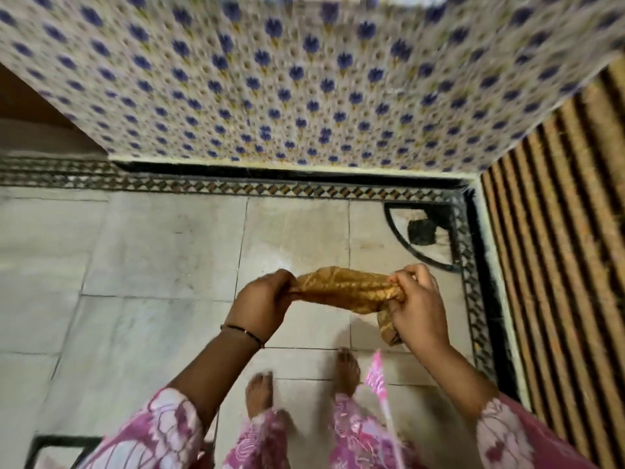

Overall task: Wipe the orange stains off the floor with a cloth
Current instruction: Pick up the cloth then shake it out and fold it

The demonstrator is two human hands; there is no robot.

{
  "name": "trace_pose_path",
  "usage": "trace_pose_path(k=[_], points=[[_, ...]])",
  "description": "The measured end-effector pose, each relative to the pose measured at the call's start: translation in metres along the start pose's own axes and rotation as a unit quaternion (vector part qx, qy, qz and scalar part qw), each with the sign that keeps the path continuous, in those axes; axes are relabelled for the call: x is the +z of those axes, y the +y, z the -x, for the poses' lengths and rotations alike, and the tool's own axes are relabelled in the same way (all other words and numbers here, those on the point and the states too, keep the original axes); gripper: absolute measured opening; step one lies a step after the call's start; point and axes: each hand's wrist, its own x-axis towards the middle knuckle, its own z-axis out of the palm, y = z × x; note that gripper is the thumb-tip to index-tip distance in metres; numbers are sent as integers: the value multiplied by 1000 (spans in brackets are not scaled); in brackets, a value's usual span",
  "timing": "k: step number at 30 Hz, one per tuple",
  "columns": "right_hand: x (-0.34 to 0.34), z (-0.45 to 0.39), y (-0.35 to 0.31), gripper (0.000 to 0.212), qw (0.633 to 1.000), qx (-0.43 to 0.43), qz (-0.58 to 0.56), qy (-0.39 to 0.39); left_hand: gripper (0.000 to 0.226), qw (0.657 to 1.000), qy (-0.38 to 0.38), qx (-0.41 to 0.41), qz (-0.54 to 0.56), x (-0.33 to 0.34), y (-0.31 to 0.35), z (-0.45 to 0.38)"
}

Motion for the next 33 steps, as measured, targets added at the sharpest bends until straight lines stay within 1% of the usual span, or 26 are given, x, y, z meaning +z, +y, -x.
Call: trace_pose_path(k=[1,3,4,6,8,10,11,14,16,18,20,23,24,25,26,27,28,29,30,31,33], points=[[-21,13,-9,33,1000,10,-20,11,18,1000,14,1,17,-14,18,14],[-57,36,-23,27,998,8,-53,39,18,998,47,11,34,-40,51,38],[-78,54,-32,27,998,8,-45,53,14,997,65,12,39,-54,68,55],[-108,87,-44,34,997,15,-21,66,4,994,99,19,43,-72,90,86],[-129,107,-50,34,997,19,3,72,13,993,108,36,42,-83,100,105],[-158,135,-63,28,994,11,5,108,15,989,118,80,25,-103,115,134],[-170,144,-69,27,993,10,-17,119,15,988,125,90,19,-112,120,144],[-210,193,-102,33,983,14,-104,151,13,984,132,117,1,-142,145,193],[-230,221,-122,31,975,29,-150,163,10,983,132,130,-10,-159,163,222],[-248,237,-139,32,963,46,-207,169,5,982,144,125,-7,-175,182,242],[-273,258,-159,32,949,48,-264,166,7,981,156,117,-6,-192,199,267],[-309,290,-179,27,917,35,-369,149,10,980,155,117,31,-217,220,305],[-321,300,-182,21,896,31,-423,134,12,978,167,113,54,-225,227,316],[-331,308,-183,13,866,36,-487,106,13,977,177,98,74,-232,234,325],[-343,317,-182,17,832,46,-545,89,14,974,192,80,94,-238,244,336],[-351,323,-180,31,805,62,-585,75,15,971,203,61,115,-244,251,343],[-360,332,-179,44,787,72,-609,66,16,967,207,47,138,-248,261,351],[-368,340,-179,53,779,80,-619,61,16,964,206,34,167,-250,269,358],[-372,347,-177,57,771,84,-628,56,17,957,199,26,208,-249,276,366],[-380,356,-174,57,763,86,-638,50,15,947,190,20,257,-248,286,374],[-390,370,-167,45,753,86,-651,45,7,917,156,15,365,-246,299,390]])
